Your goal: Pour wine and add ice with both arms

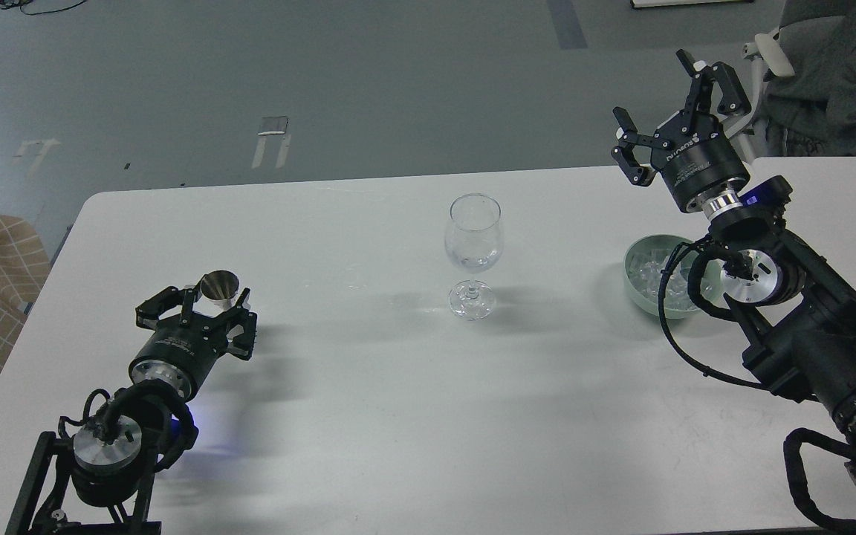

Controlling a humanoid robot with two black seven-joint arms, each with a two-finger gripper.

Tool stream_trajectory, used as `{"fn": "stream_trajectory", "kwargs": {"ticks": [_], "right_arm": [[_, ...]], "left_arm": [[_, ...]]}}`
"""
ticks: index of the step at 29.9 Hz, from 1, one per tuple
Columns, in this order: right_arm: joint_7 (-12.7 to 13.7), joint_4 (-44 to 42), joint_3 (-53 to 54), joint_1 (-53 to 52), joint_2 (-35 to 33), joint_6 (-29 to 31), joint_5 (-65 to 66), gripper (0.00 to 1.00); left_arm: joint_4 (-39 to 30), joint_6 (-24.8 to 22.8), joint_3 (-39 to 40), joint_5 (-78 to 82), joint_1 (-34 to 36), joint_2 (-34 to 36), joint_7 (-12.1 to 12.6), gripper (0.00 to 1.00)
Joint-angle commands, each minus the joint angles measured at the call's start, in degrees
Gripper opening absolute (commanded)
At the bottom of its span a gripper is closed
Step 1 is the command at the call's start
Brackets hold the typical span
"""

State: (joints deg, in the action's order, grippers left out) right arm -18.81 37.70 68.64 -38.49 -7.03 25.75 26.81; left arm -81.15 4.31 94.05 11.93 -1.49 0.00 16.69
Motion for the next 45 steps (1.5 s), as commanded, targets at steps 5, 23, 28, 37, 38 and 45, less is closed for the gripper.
{"fn": "stream_trajectory", "kwargs": {"ticks": [5, 23, 28, 37, 38, 45], "right_arm": [[0.00, 0.01, 0.00, 0.09, 0.00, 0.01, 0.00, 1.00], [0.00, 0.01, 0.00, 0.09, 0.00, 0.01, 0.00, 1.00], [0.00, 0.10, 0.00, 0.09, 0.00, 0.01, 0.00, 1.00], [0.00, 0.53, 0.00, 0.44, -0.09, 0.01, 0.00, 1.00], [0.00, 0.62, 0.00, 0.53, -0.09, 0.01, 0.00, 1.00], [0.00, 1.06, 0.00, 0.79, -0.09, 0.01, 0.00, 1.00]], "left_arm": [[-0.06, -0.09, -0.01, 0.38, 0.09, 0.00, 0.18, 0.89], [-0.06, -0.09, 0.08, 0.29, -0.53, 0.00, 0.53, 0.97], [-0.33, -1.31, 0.87, 0.20, -2.11, 0.00, 2.46, 0.97], [-3.23, -5.45, 1.14, -0.41, -7.82, 0.00, 4.49, 0.98], [-3.32, -5.62, 1.22, -0.42, -8.43, 0.00, 4.49, 0.98], [-3.14, -6.15, 4.99, -0.59, -9.05, 0.00, 4.66, 0.98]]}}
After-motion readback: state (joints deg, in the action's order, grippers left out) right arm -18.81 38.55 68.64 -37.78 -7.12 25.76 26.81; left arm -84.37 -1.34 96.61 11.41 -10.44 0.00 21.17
